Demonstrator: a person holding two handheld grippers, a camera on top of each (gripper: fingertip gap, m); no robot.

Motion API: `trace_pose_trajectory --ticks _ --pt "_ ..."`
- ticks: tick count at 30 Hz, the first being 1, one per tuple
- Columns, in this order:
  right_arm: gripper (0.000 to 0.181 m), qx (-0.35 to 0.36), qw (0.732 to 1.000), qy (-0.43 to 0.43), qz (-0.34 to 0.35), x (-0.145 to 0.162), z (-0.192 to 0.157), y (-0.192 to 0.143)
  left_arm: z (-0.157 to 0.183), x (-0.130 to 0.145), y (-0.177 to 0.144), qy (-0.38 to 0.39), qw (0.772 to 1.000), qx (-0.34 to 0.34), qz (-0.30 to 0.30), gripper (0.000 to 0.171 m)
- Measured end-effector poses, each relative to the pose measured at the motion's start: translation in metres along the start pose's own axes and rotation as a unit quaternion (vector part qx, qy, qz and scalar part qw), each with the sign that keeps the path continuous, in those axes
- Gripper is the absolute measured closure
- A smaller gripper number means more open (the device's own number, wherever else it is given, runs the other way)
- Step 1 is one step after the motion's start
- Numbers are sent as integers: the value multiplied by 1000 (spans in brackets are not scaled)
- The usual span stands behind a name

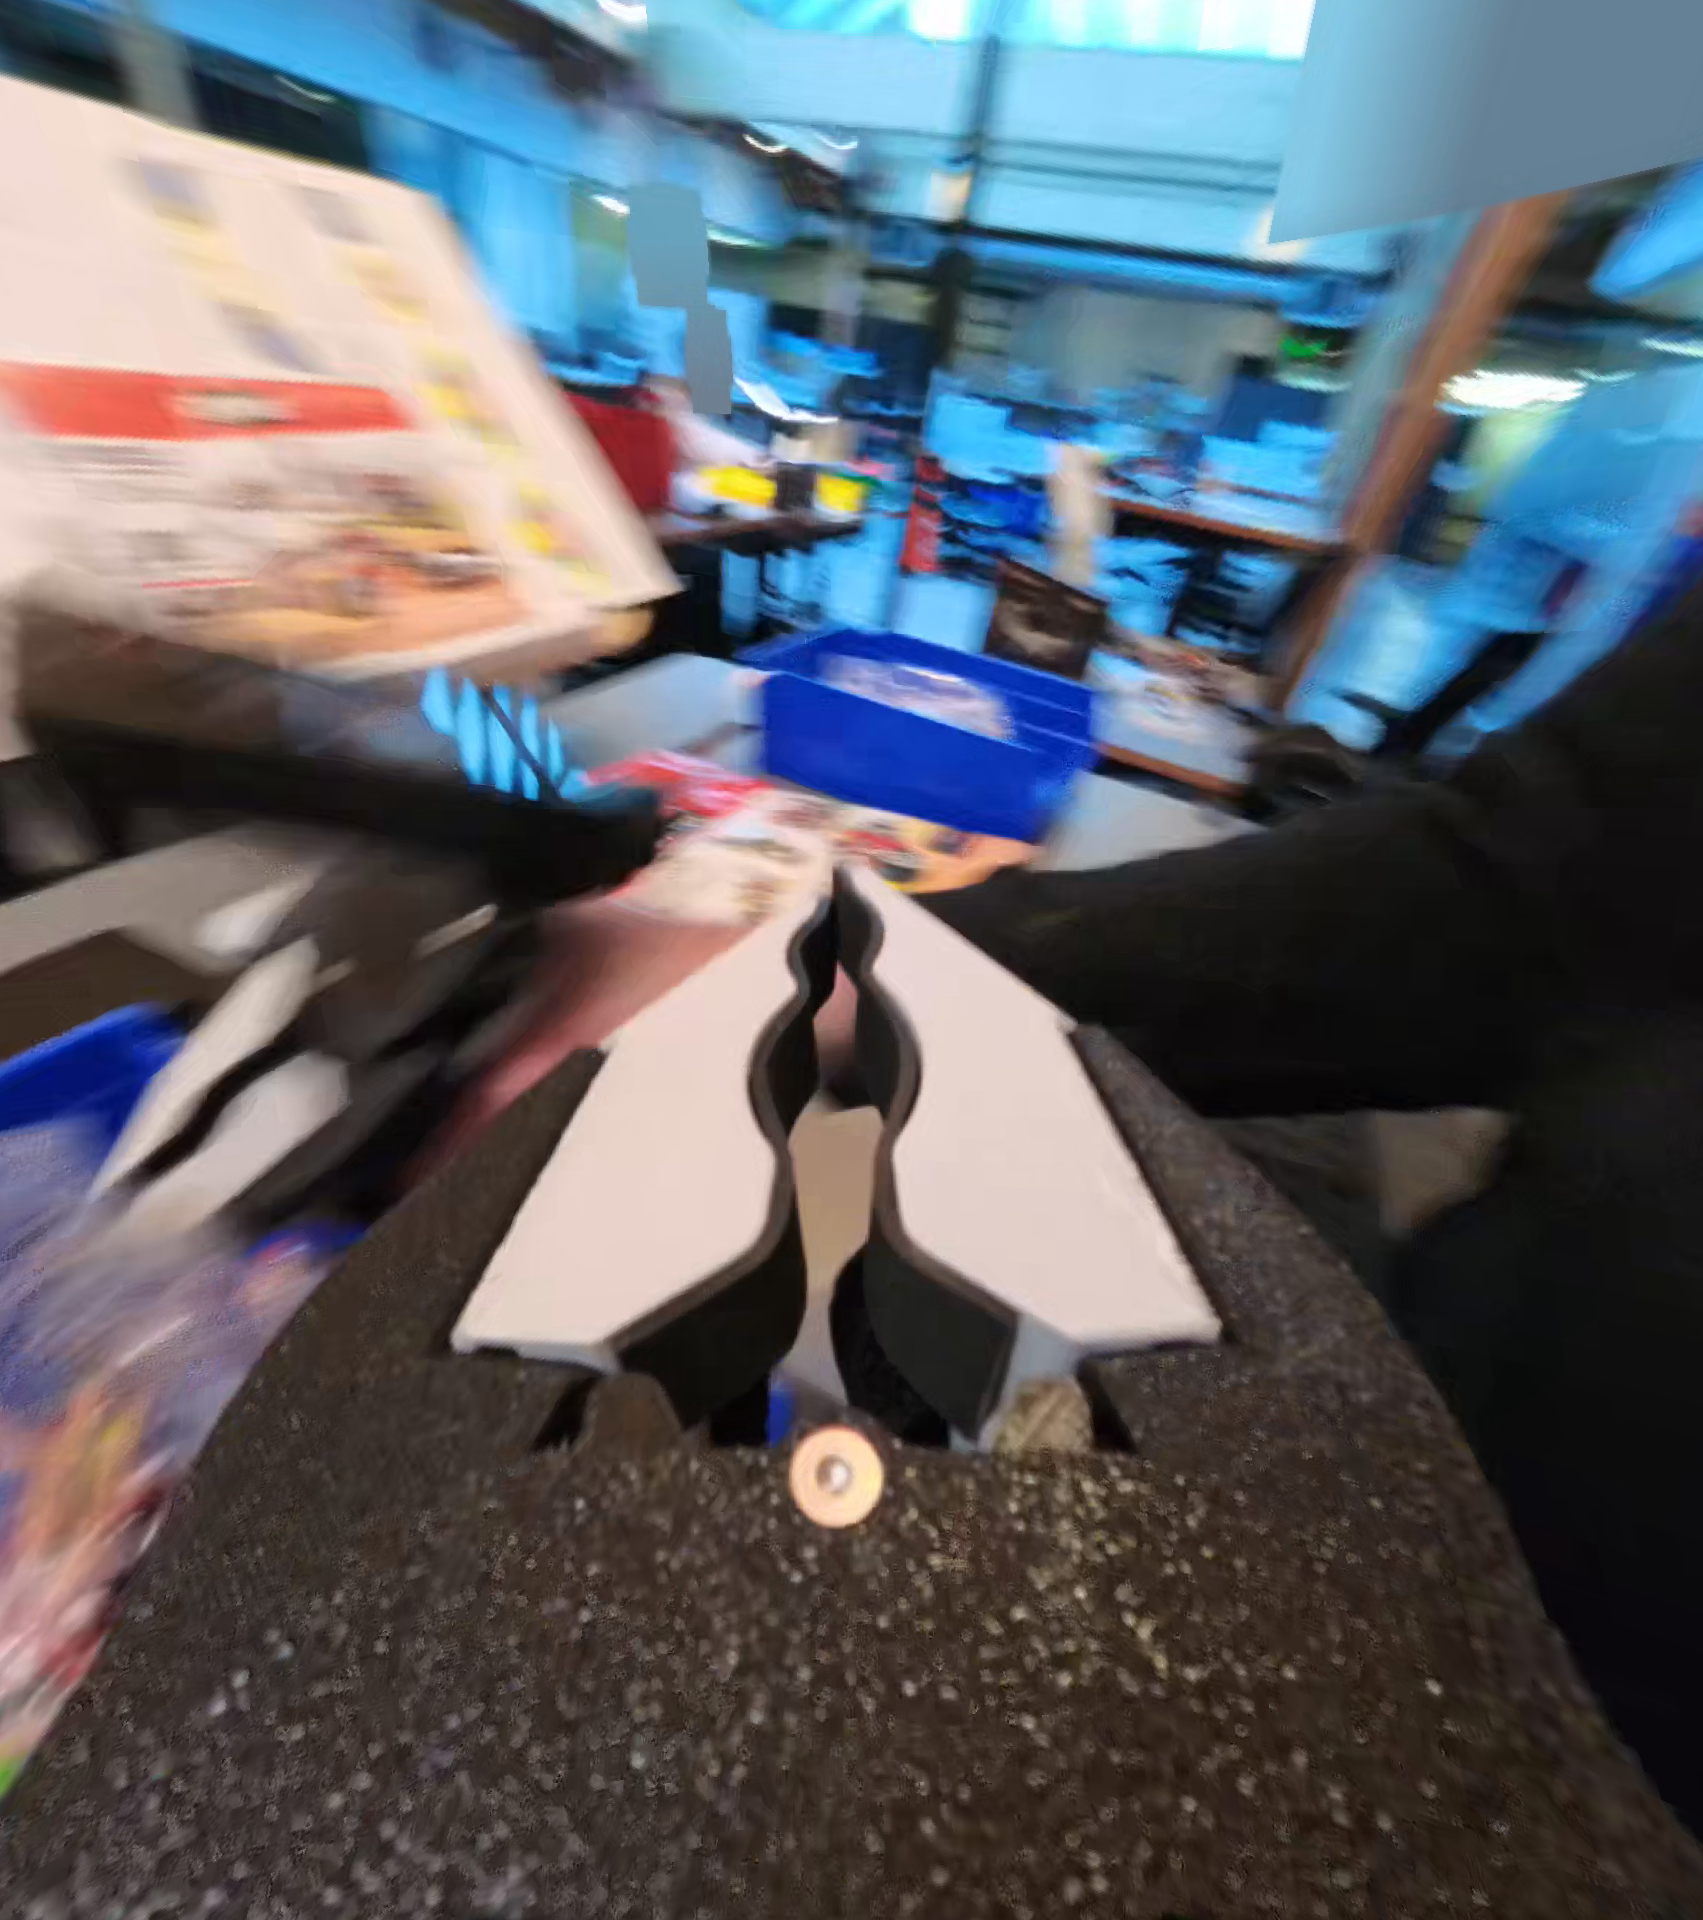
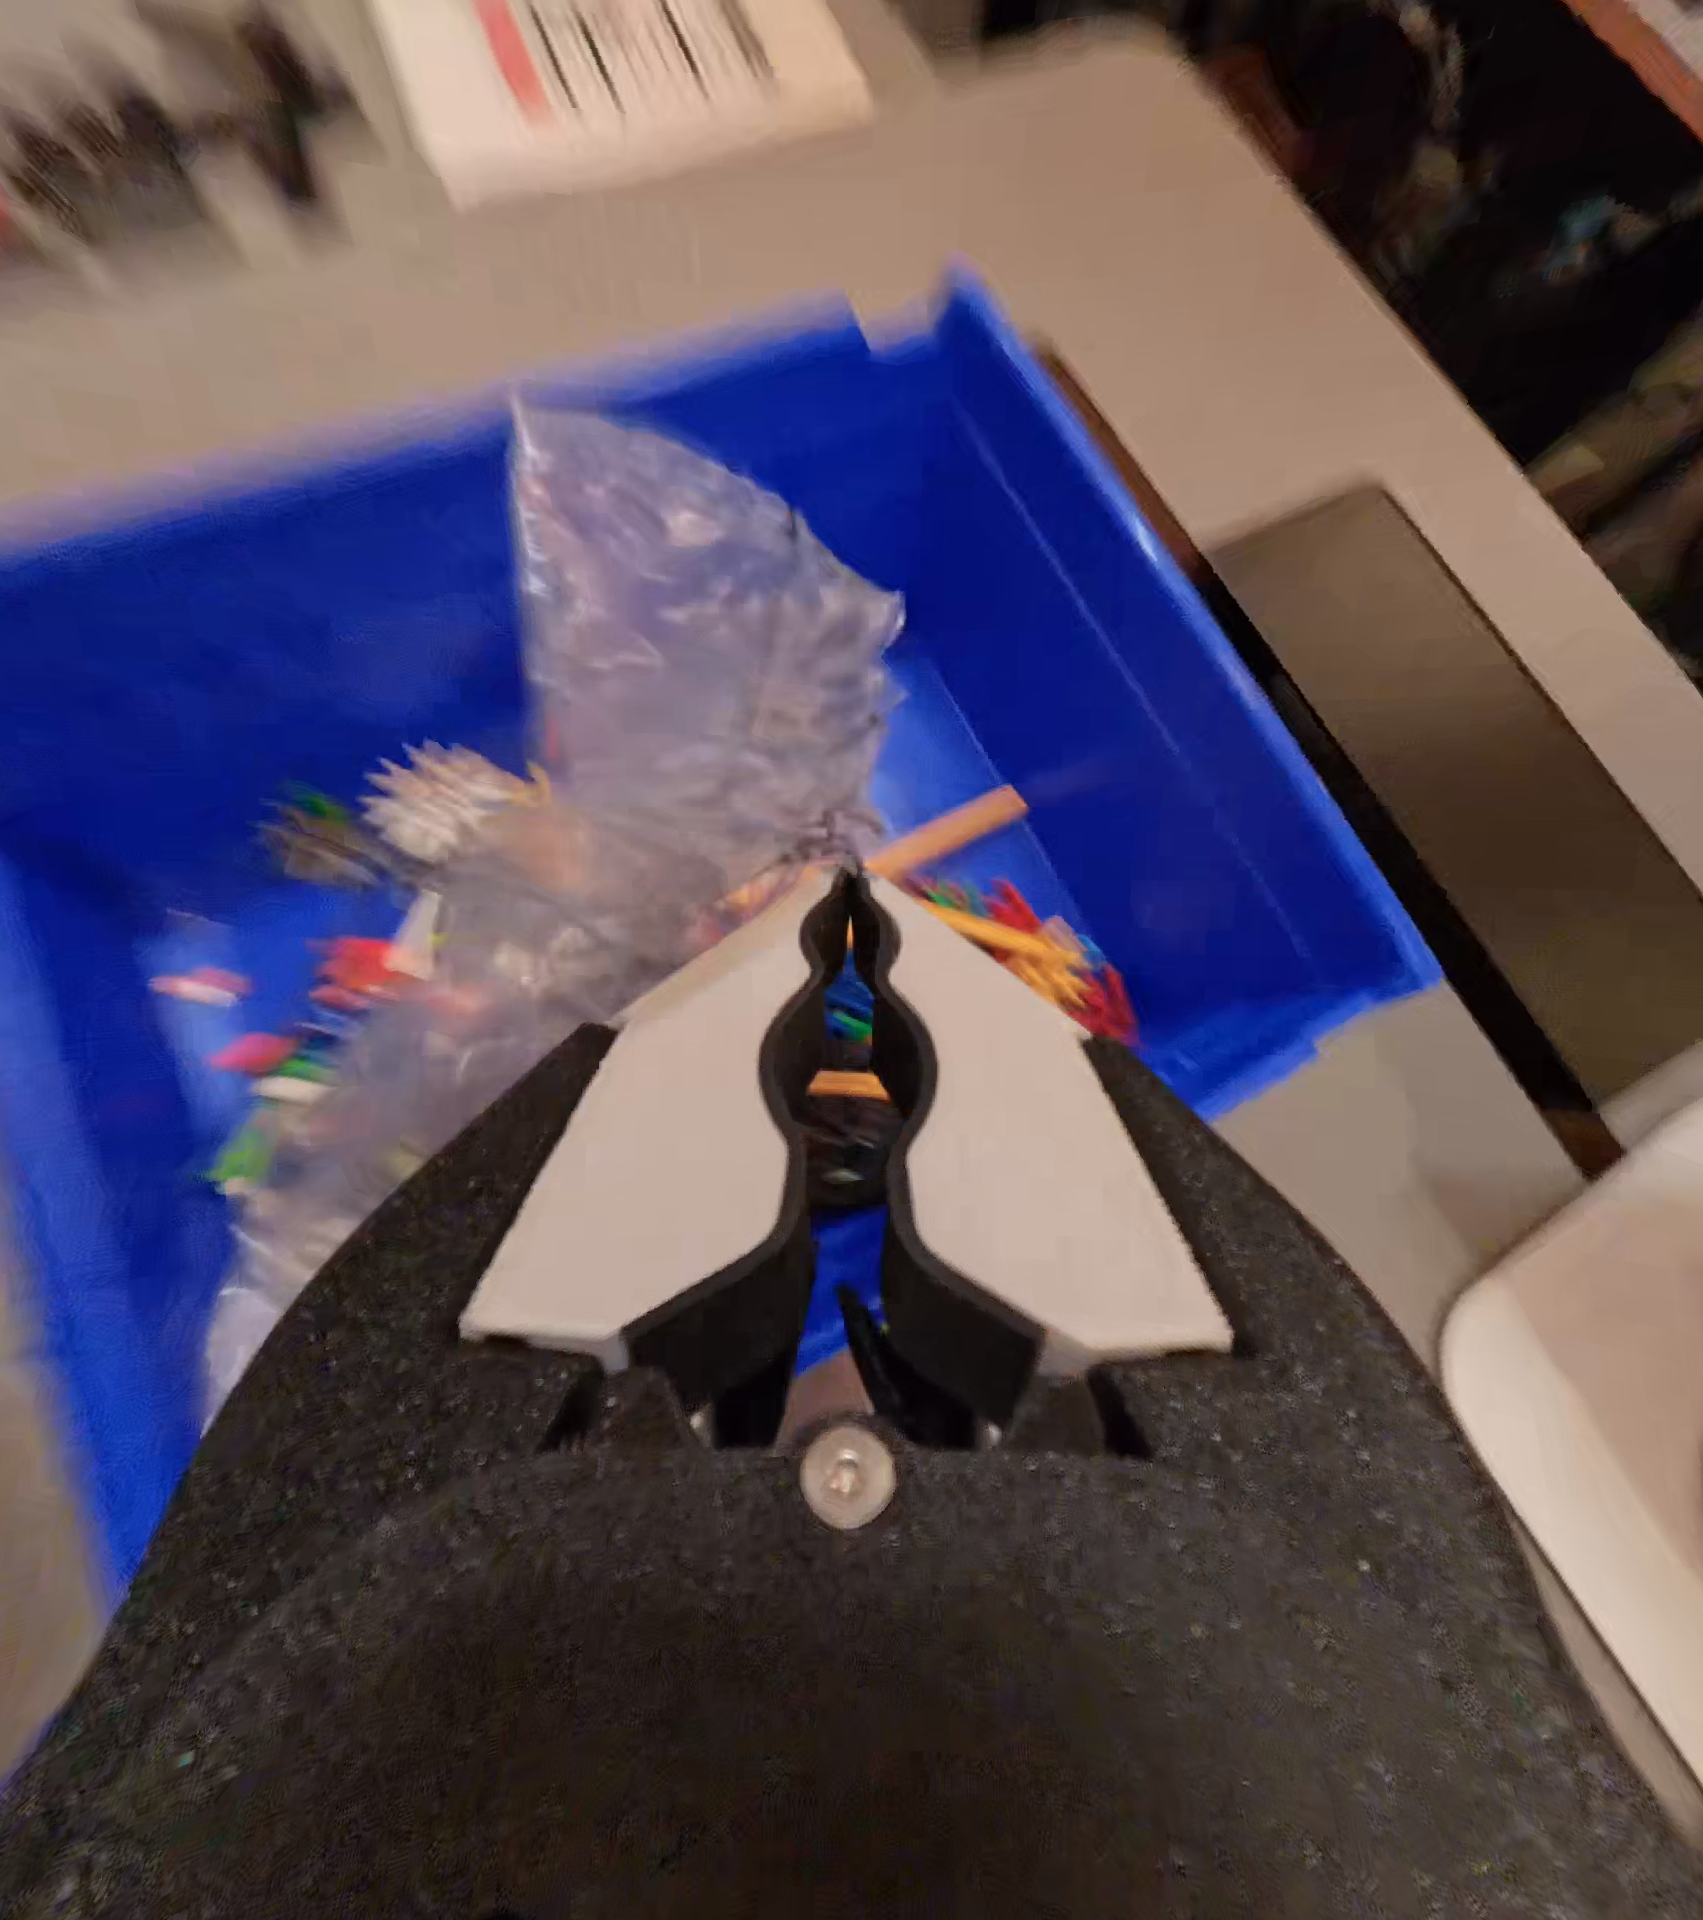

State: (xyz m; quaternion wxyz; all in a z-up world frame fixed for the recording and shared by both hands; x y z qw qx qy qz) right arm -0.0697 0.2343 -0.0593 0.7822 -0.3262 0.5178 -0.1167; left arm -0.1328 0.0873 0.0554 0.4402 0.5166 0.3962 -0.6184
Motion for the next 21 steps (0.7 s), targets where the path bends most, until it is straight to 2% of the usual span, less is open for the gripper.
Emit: trace_pose_trajectory --ticks 1,2,3,4,7,9,10,13,14,18,19,21 --pt "181 -30 999 33 -7 5 1 9 9 3 21 67 994 -14 -86 171" --pt "181 -52 997 57 5 0 2 5 0 10 28 100 983 -57 -141 171" --pt "181 -49 998 43 20 -7 3 -2 -14 14 21 37 993 -55 -101 171" --pt "181 -59 997 30 30 -14 1 -9 -27 19 5 12 994 -72 -84 171" --pt "181 -83 995 33 41 -18 -2 -17 -46 25 -32 -21 987 -135 -78 171" --pt "181 -99 992 57 58 -20 -4 -24 -63 31 -53 -39 972 -217 -75 171" --pt "181 -97 992 56 64 -22 -6 -28 -67 33 -58 -48 970 -230 -66 162" --pt "181 -103 989 68 75 -28 -15 -39 -77 45 -53 -60 957 -265 -97 118" --pt "181 -104 989 72 76 -29 -17 -41 -76 45 -48 -69 962 -251 -83 109" --pt "181 -89 990 75 80 -30 -20 -48 -88 50 -49 -115 956 -262 -61 76" --pt "181 -100 987 92 81 -31 -20 -51 -88 50 -48 -119 959 -252 -47 76" --pt "181 -137 978 136 82 -31 -20 -56 -82 45 -44 -100 968 -227 -27 86"
Point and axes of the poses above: each gripper's, where its closed fingertips meet, y out along the fingers, x out of its underside, z = x × y across the jaws, the point moved 6 cm from there along -y, back along the fingers, and after that the axes turned 15 degrees about x, right-handed, at the moved point
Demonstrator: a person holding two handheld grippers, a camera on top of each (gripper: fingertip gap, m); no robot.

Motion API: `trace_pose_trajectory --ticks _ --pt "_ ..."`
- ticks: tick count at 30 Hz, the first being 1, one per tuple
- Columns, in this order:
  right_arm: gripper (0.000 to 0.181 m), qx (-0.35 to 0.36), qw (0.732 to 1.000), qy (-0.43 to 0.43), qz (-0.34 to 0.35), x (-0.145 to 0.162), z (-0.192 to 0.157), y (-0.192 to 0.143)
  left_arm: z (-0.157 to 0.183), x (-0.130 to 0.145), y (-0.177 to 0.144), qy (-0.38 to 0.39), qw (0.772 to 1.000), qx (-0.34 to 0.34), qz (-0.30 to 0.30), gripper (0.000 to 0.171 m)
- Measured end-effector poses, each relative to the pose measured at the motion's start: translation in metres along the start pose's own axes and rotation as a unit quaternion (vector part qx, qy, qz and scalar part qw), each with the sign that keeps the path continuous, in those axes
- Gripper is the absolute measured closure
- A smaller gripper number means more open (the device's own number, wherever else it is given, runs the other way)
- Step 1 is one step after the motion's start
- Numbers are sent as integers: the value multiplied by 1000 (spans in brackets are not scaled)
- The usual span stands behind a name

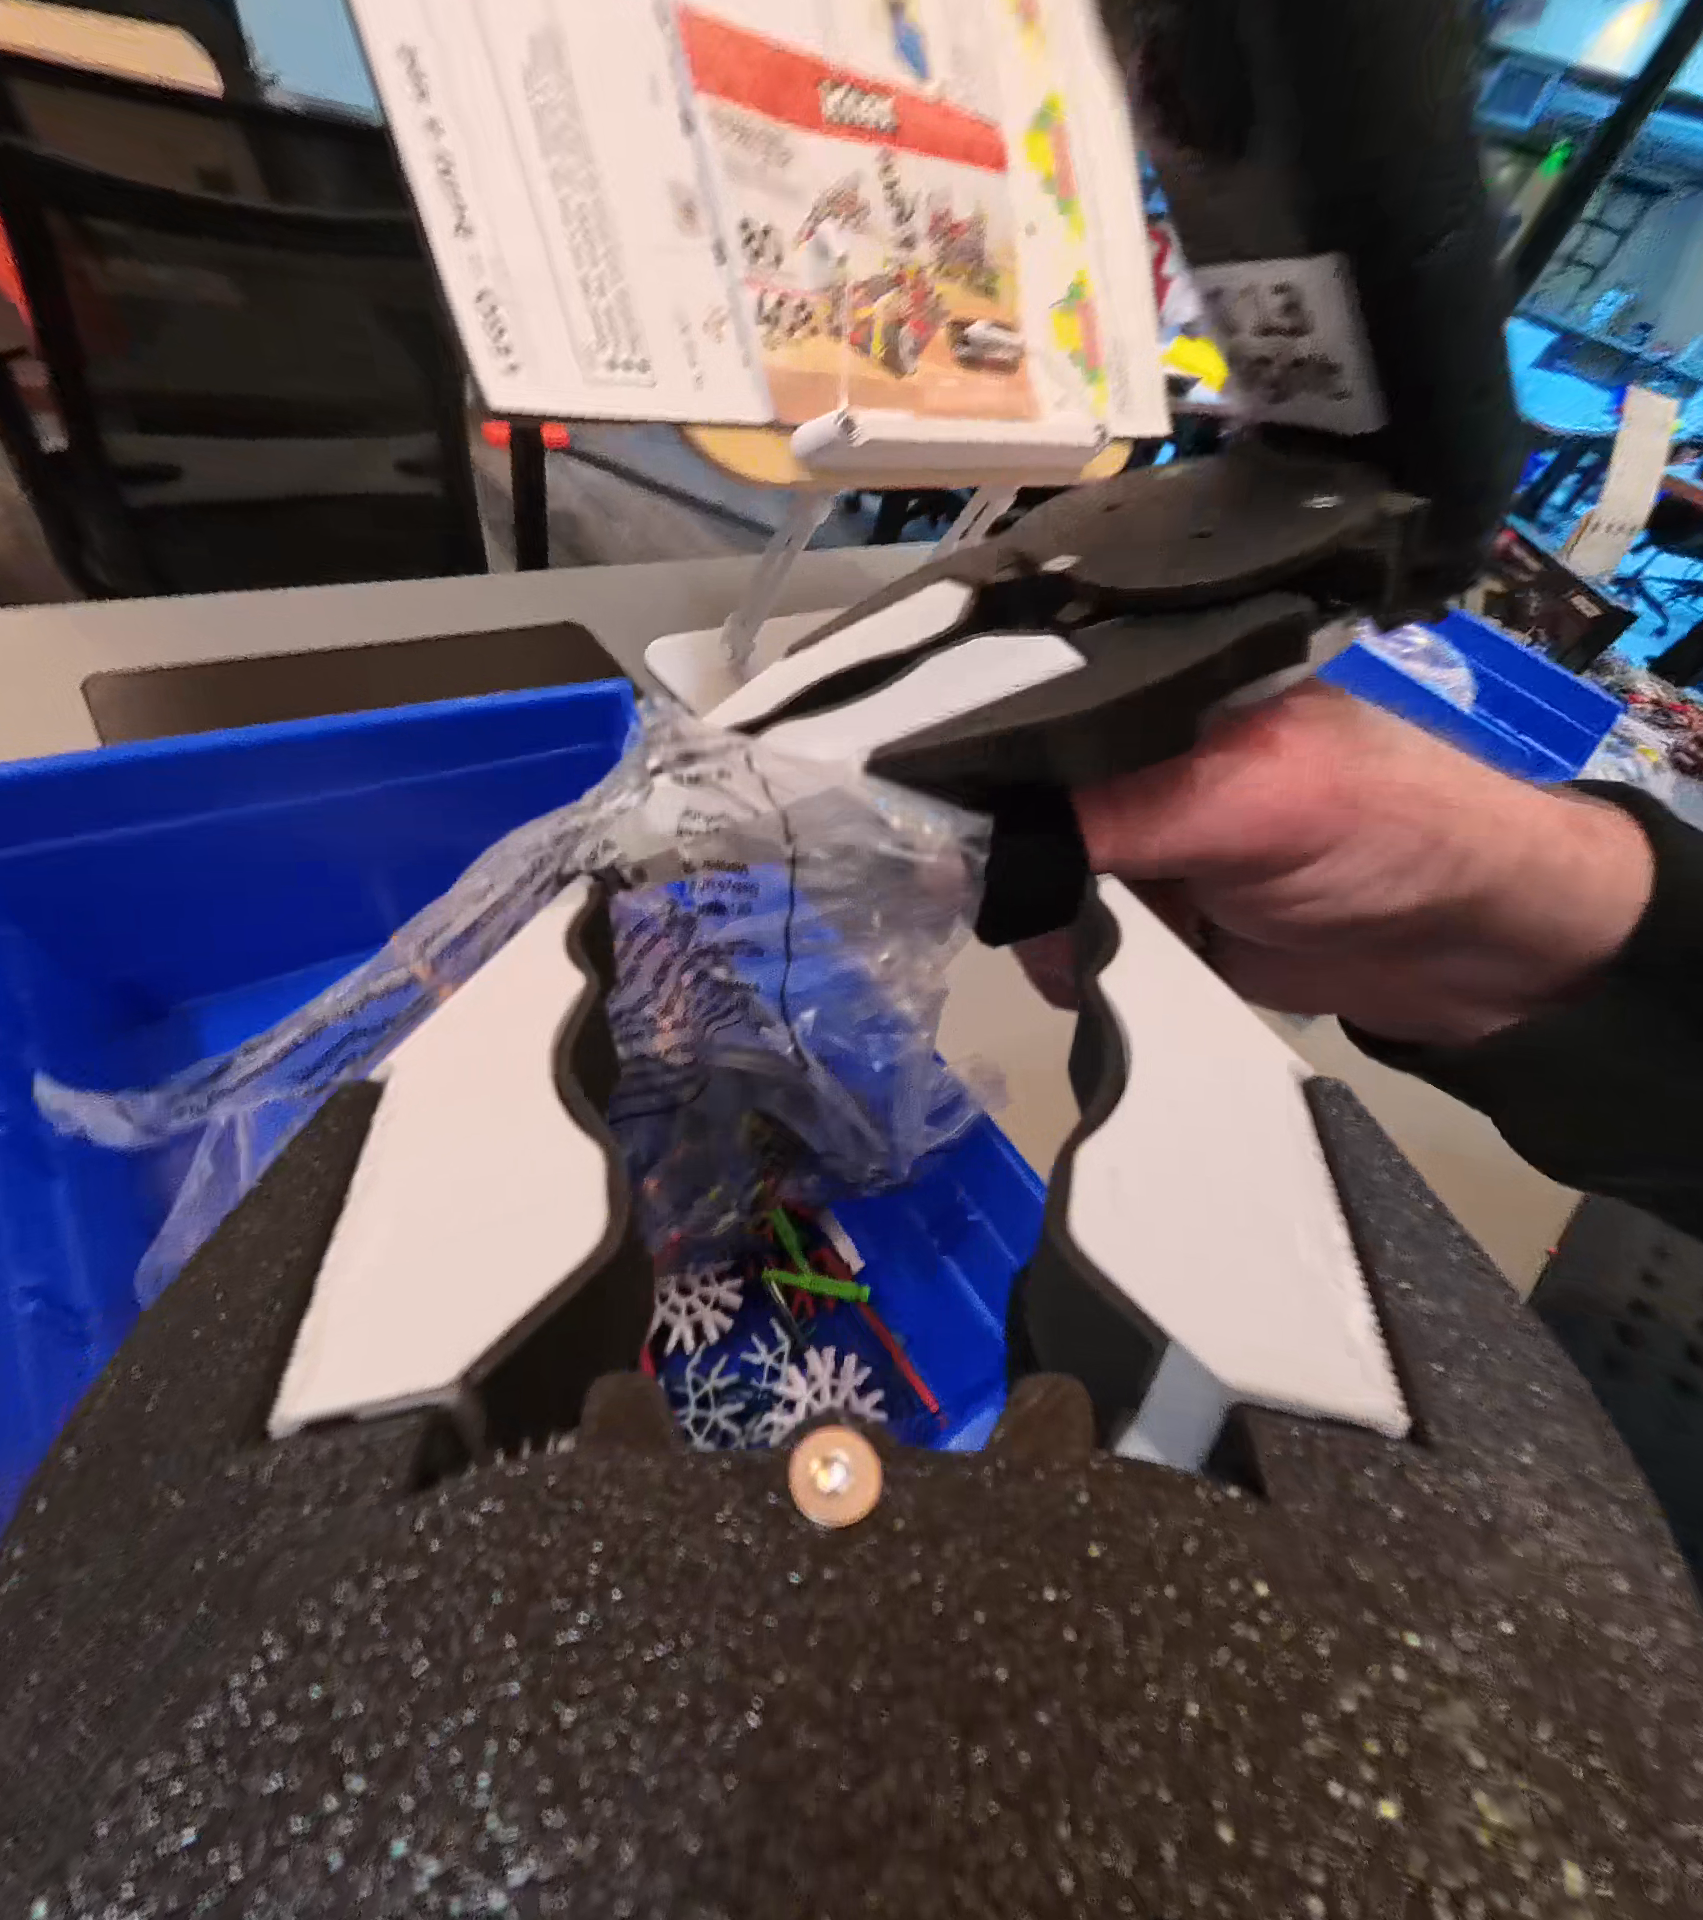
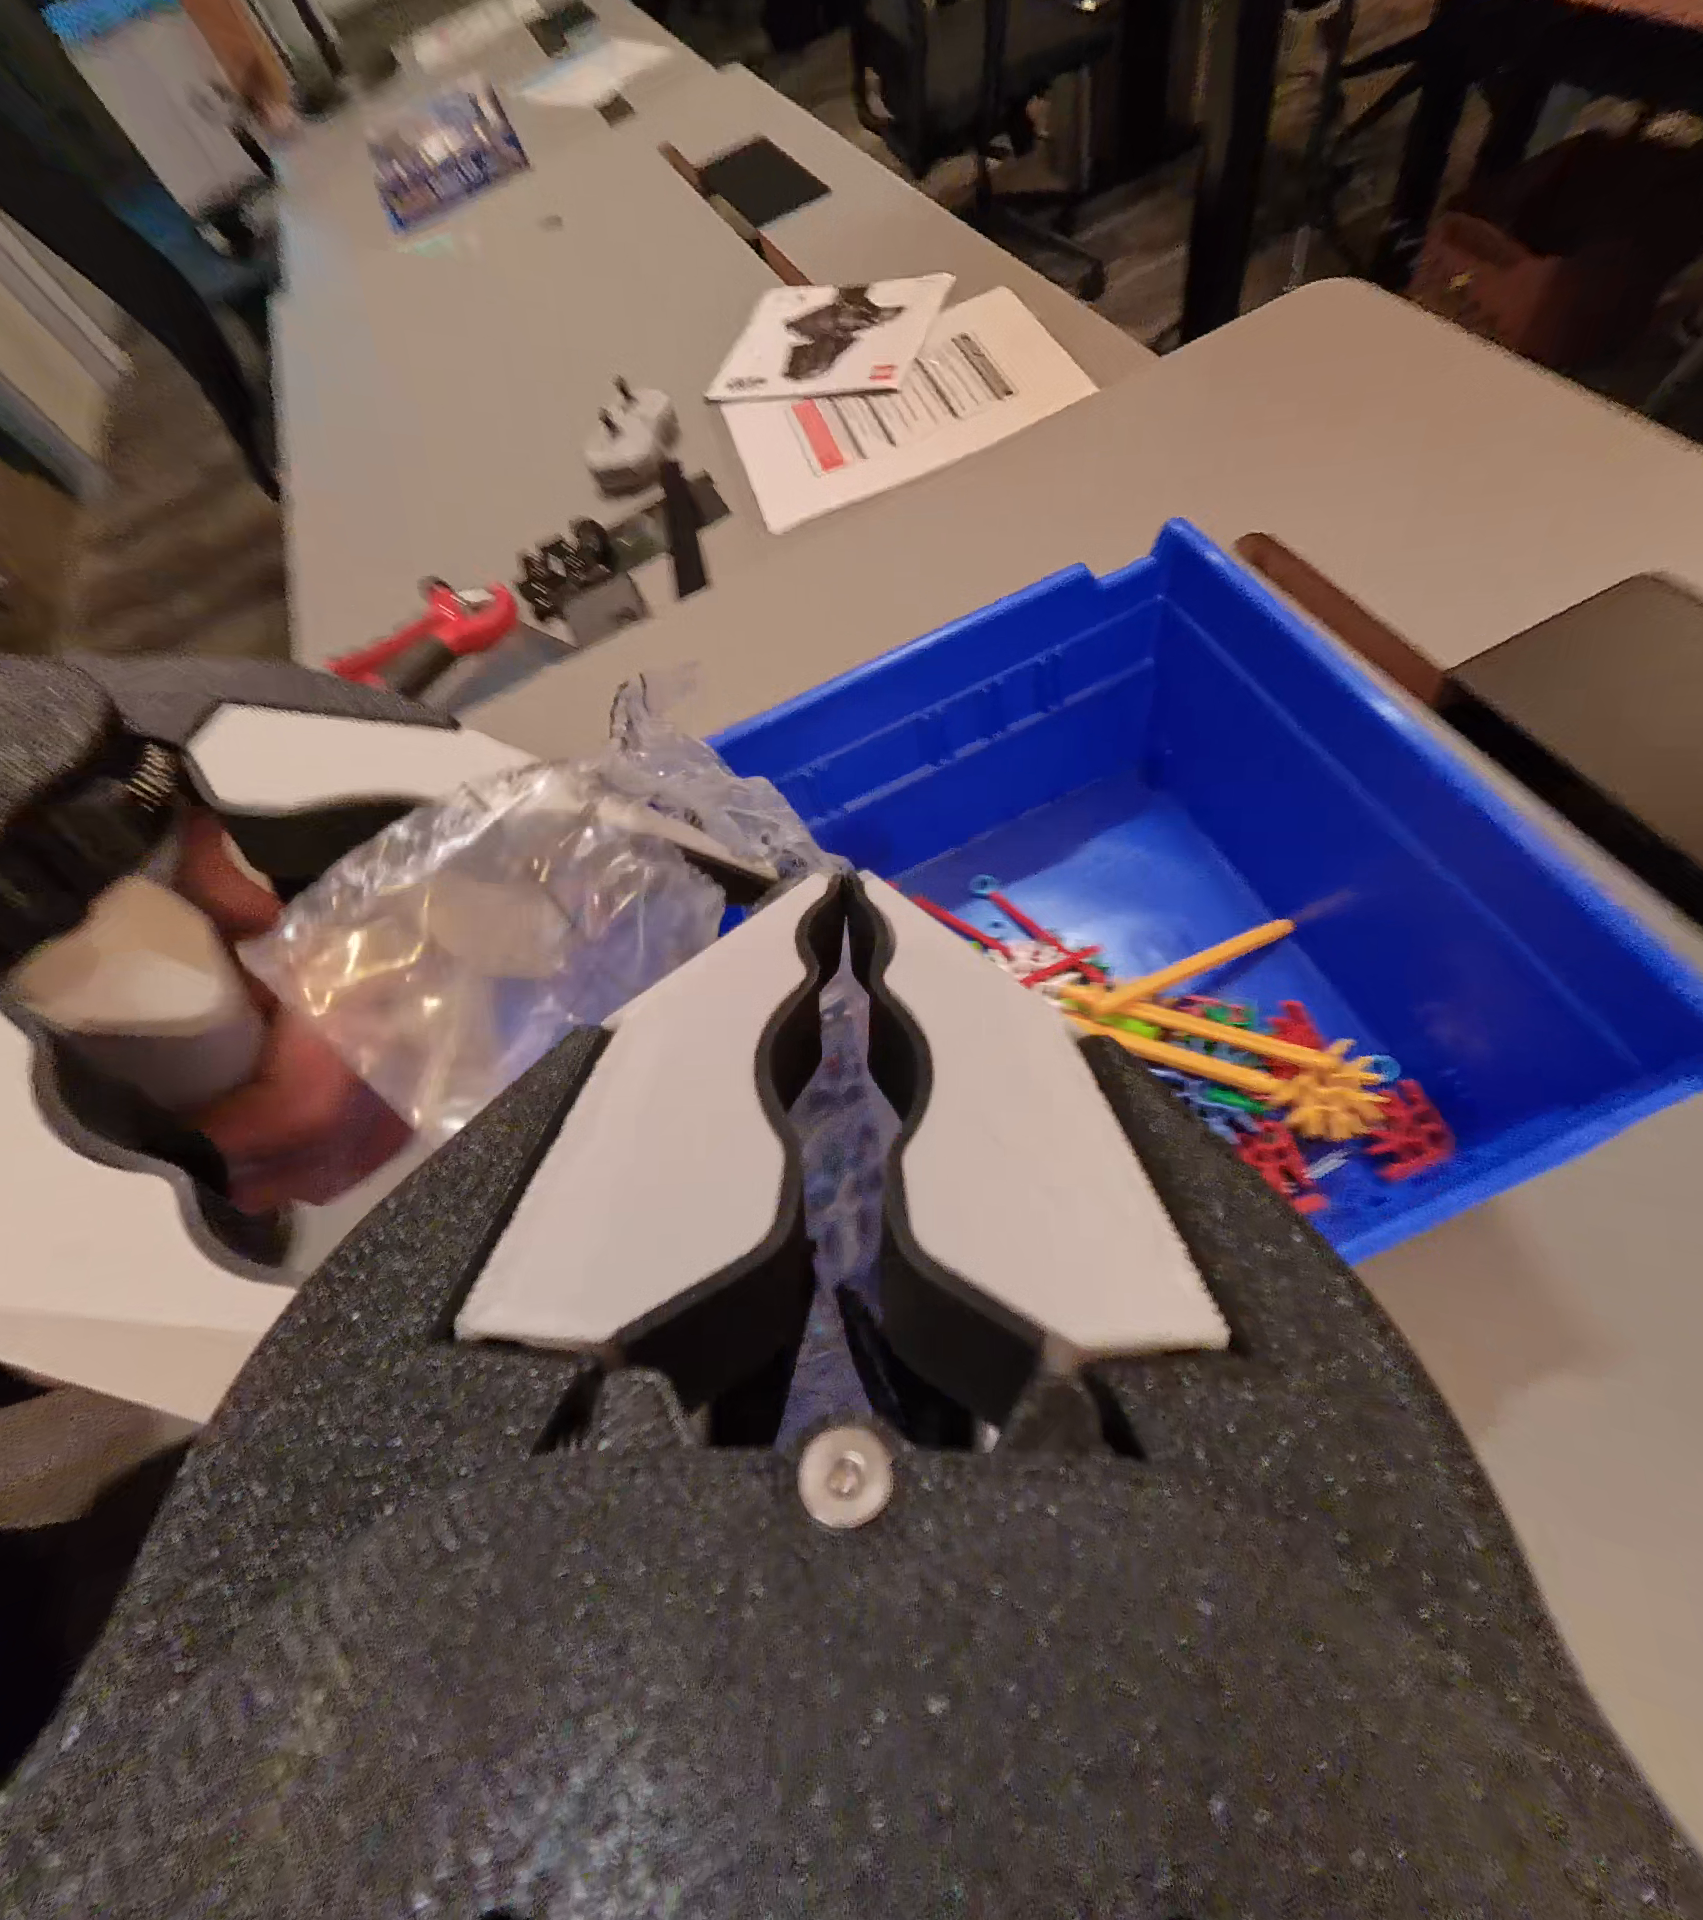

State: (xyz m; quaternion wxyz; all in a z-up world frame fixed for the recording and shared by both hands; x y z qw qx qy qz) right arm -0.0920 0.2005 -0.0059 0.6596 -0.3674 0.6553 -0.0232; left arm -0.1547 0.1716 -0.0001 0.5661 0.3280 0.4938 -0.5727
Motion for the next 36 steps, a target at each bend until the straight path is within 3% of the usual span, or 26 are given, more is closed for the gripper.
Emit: trace_pose_trajectory --ticks 3,6,8,13,16,20,24,36 --pt "181 -46 997 60 -8 2 1 -3 6 -5 1 42 999 3 -9 91" --pt "181 -78 992 97 -19 5 1 -5 16 -9 -1 113 993 9 -24 113" --pt "181 -88 990 112 -20 5 0 -6 21 -8 0 137 990 0 -21 114" --pt "181 -98 986 134 -27 10 0 -4 17 2 -2 122 992 -9 -18 116" --pt "181 -113 983 144 -31 11 -3 -4 25 -2 -5 122 991 50 22 146" --pt "181 -132 983 126 -35 10 -8 -4 18 0 -5 55 990 116 60 170" --pt "181 -165 980 106 -29 7 -16 -6 19 -4 -13 21 976 187 107 171" --pt "181 -129 989 68 -11 2 -11 -5 29 -7 -16 0 964 251 92 171"
Point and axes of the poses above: each gripper's, where its closed fingertips meet, y out along the fingers, x out of its underside, z = x × y across the jaws, the point moved 6 cm from there along -y, back along the fingers, and after that the axes turned 15 degrees about x, right-handed, at the moved point
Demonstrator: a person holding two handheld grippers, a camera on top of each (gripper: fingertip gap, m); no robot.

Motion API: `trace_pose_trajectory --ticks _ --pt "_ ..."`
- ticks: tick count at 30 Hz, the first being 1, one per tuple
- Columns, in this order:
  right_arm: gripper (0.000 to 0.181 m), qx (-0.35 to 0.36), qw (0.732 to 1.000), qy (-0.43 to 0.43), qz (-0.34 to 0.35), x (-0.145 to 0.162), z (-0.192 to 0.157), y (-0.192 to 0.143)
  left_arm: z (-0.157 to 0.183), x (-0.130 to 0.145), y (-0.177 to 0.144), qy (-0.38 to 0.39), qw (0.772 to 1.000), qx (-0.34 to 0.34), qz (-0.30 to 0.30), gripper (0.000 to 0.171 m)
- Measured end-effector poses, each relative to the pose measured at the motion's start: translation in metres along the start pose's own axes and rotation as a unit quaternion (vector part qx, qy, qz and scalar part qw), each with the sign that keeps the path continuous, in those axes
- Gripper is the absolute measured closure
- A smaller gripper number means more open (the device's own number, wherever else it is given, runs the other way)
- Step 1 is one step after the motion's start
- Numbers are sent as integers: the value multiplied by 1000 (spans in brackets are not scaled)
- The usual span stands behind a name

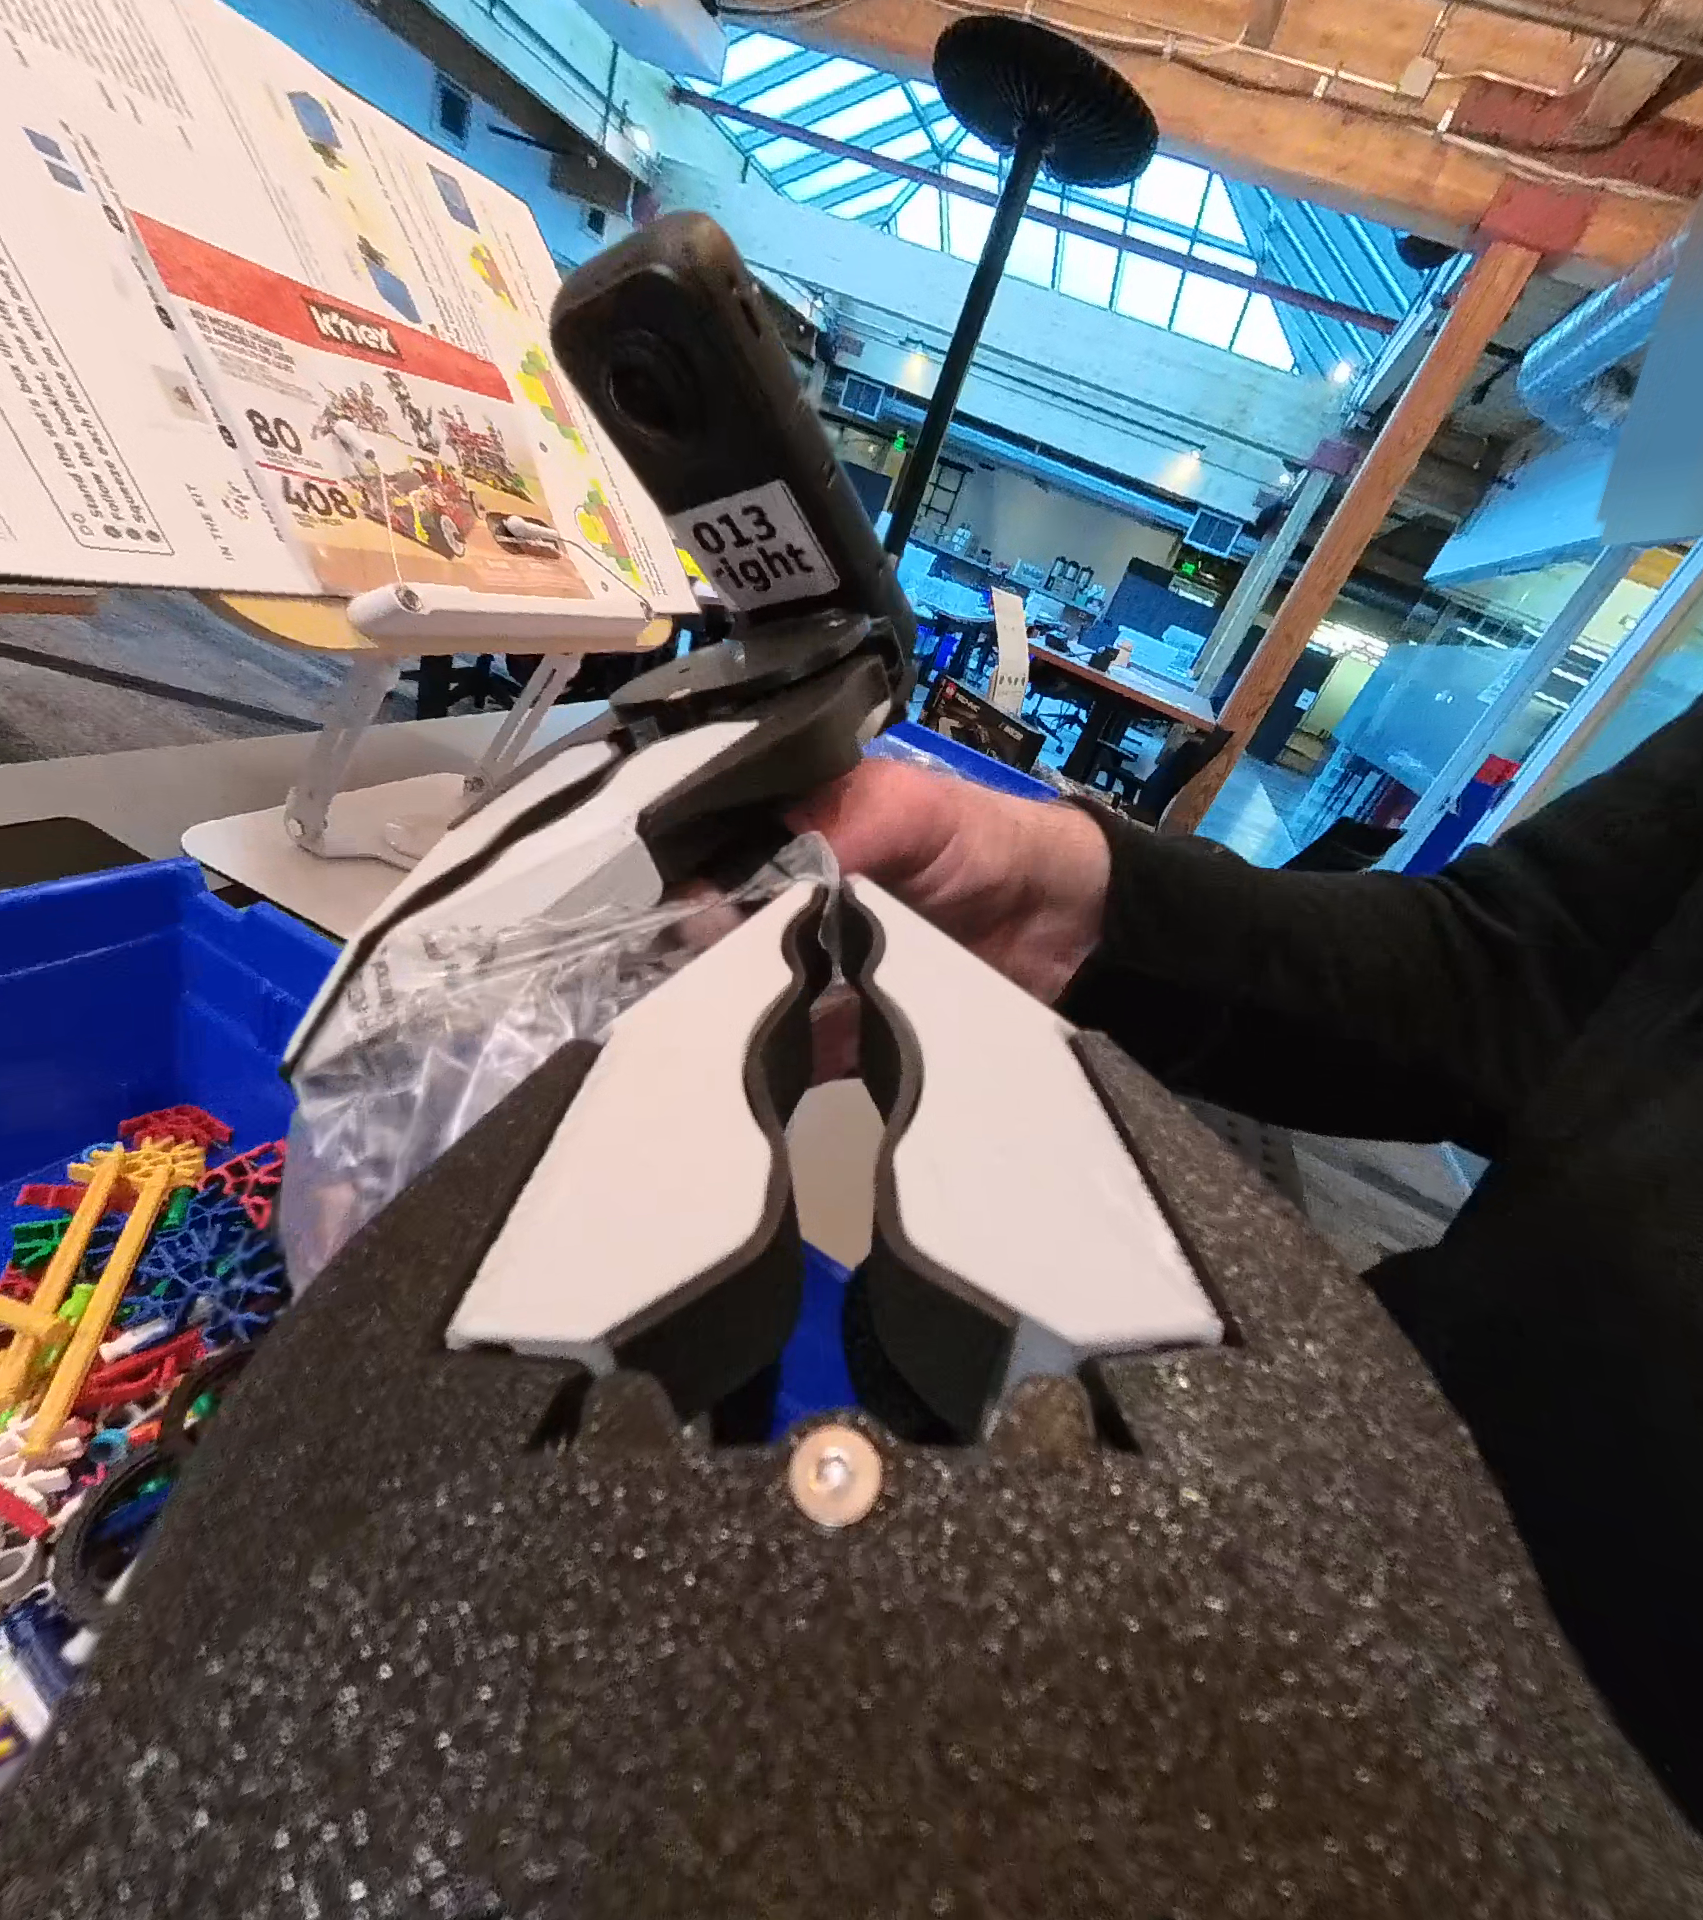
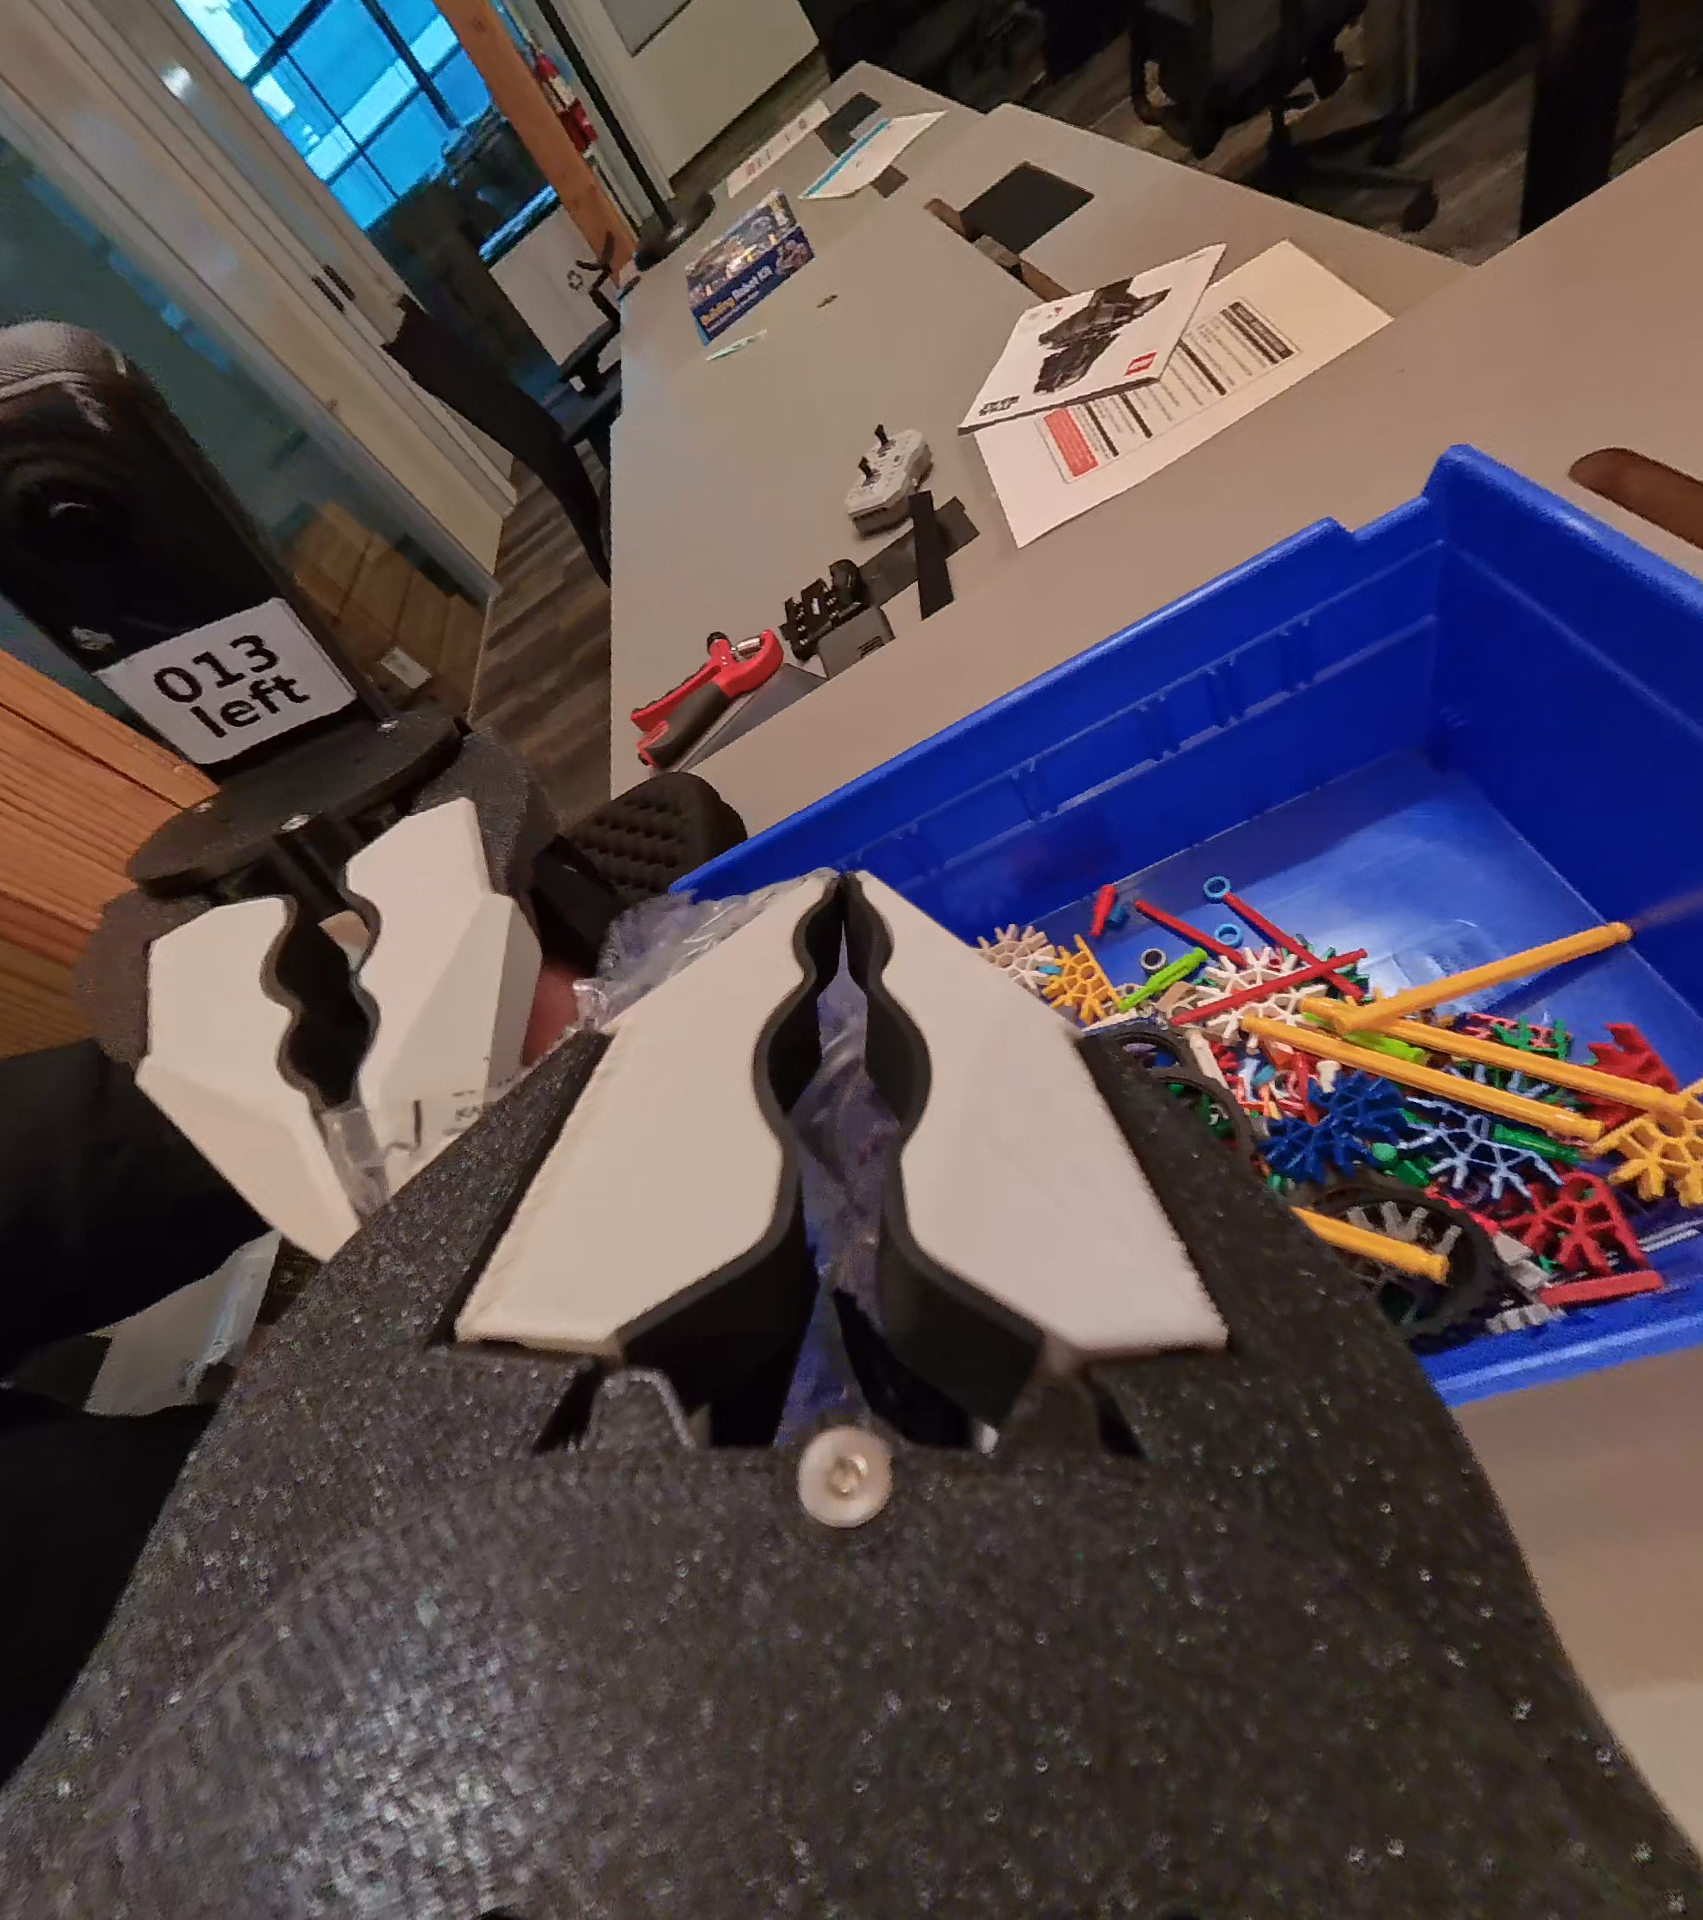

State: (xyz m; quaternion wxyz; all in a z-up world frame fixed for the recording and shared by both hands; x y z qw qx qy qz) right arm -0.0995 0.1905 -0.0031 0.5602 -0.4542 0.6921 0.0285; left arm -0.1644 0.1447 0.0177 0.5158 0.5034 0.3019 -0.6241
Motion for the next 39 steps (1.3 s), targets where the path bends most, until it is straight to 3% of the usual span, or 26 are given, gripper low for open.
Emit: trace_pose_trajectory --ticks 9,13,18,19,22,25,28,33,36,39 --pt "181 57 998 -41 -7 0 10 5 -7 -1 -3 15 999 -36 -24 171" --pt "181 86 994 -56 25 -7 17 -17 -8 -19 -26 13 997 -80 -16 171" --pt "181 80 995 -55 40 -9 16 -34 -15 -19 -47 -2 988 -147 -44 171" --pt "181 85 994 -58 39 -8 15 -34 -16 -18 -49 -7 987 -152 -44 166" --pt "181 82 994 -55 36 -5 12 -32 -21 -15 -49 -12 982 -176 -68 127" --pt "181 83 994 -59 33 -2 9 -31 -26 -10 -44 -22 978 -181 -104 111" --pt "181 73 995 -51 36 -1 6 -31 -28 -3 -35 -43 979 -168 -108 119" --pt "181 42 998 -7 55 -2 7 -42 -11 -18 -59 -86 994 -66 -10 129" --pt "181 36 997 4 63 -2 10 -49 -10 -26 -87 -89 990 -103 -17 127" --pt "181 39 997 -3 61 -2 7 -49 -14 -23 -78 -79 986 -136 -56 130"
Point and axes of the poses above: each gripper's, where its closed fingertips meet, y out along the fingers, x out of its underside, z = x × y across the jaws, the point moved 6 cm from there along -y, back along the fingers, and after that the axes turned 15 degrees about x, right-handed, at the moved point
